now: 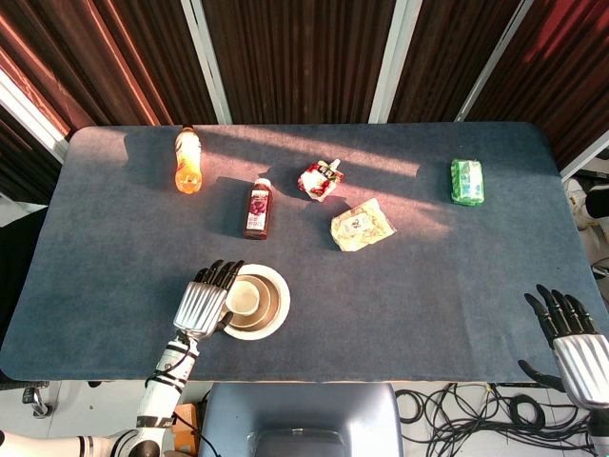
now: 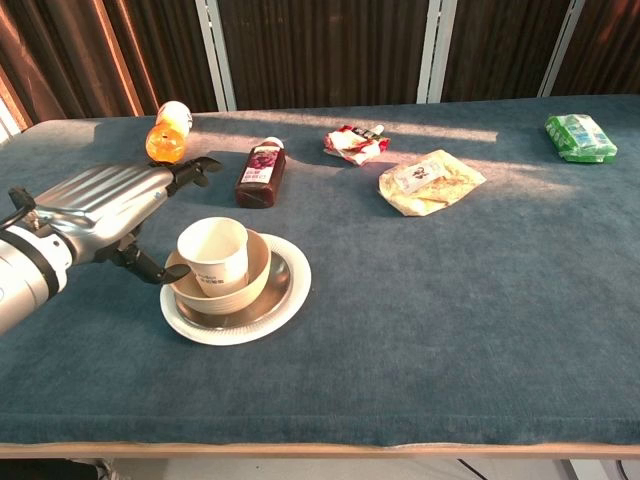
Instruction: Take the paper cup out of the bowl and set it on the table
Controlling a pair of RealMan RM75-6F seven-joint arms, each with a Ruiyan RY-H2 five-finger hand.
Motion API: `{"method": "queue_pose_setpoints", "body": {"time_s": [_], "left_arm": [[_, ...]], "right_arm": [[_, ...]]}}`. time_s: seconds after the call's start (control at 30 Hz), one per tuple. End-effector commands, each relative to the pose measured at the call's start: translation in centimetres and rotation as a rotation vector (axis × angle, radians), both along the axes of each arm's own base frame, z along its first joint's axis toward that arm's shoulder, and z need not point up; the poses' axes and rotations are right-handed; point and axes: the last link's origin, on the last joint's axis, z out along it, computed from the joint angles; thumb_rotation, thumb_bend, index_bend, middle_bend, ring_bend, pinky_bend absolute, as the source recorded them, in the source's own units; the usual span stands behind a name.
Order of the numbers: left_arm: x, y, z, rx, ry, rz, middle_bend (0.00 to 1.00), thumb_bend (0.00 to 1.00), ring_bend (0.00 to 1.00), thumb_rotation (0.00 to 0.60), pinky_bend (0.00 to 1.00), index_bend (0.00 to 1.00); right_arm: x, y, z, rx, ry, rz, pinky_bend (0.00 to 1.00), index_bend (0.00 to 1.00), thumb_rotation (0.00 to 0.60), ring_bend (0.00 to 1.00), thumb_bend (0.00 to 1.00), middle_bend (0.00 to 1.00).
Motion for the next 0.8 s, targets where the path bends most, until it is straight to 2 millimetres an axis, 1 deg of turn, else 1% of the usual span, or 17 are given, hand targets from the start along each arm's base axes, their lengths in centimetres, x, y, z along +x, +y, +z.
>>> {"method": "queue_pose_setpoints", "body": {"time_s": [0.03,0.47,0.6,0.8], "left_arm": [[0.0,0.0,0.1,0.001,0.0,0.0,0.14,0.25,0.11,0.6,0.26,0.0],[0.0,-0.2,0.0,-0.038,0.002,0.011,0.14,0.25,0.11,0.6,0.26,0.0],[0.4,-0.3,-0.5,-0.051,-0.017,0.016,0.15,0.25,0.12,0.6,0.27,0.0],[0.8,-0.3,-1.8,-0.057,-0.023,0.013,0.18,0.25,0.15,0.6,0.29,0.01]], "right_arm": [[0.0,0.0,0.0,0.002,0.001,0.001,0.09,0.0,0.6,0.0,0.0,0.0],[0.0,0.1,-0.2,0.025,0.008,0.003,0.09,0.0,0.6,0.0,0.0,0.0],[0.0,0.1,-0.4,0.037,0.015,0.007,0.09,0.0,0.6,0.0,0.0,0.0],[0.0,0.2,-0.6,0.056,0.027,0.009,0.09,0.0,0.6,0.0,0.0,0.0]]}}
